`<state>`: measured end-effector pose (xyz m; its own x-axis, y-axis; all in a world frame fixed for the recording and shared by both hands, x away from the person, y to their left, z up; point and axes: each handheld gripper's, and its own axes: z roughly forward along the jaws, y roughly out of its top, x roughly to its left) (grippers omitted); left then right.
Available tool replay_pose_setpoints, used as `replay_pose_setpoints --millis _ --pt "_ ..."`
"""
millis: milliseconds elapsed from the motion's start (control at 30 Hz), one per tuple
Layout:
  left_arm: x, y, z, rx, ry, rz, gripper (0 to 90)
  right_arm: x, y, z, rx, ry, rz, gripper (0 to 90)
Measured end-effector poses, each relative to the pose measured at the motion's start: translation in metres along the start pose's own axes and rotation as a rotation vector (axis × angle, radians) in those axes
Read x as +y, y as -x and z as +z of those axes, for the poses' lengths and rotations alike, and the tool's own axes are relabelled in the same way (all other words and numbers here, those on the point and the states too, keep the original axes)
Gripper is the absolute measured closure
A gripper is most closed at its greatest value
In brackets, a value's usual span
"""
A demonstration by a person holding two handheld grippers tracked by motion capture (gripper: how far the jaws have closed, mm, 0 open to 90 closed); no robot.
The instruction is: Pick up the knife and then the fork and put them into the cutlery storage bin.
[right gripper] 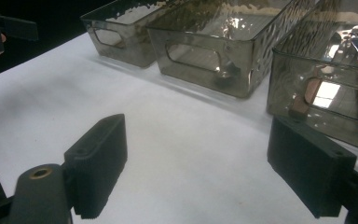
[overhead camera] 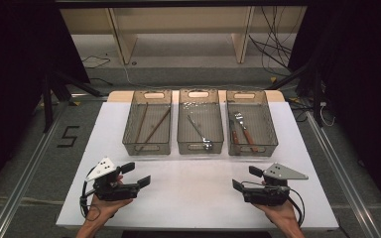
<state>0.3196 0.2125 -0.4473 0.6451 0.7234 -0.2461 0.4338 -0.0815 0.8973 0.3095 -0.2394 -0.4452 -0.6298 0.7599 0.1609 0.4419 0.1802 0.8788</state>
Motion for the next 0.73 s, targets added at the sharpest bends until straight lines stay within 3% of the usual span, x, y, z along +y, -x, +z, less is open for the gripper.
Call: replay_pose_setpoints --millis 733 --pt "0.0002 0.0 0.0003 -0.004 -0.005 0.008 16.4 -0.0007 -0.0002 -0.0001 -0.012 0.002 -0.012 19.1"
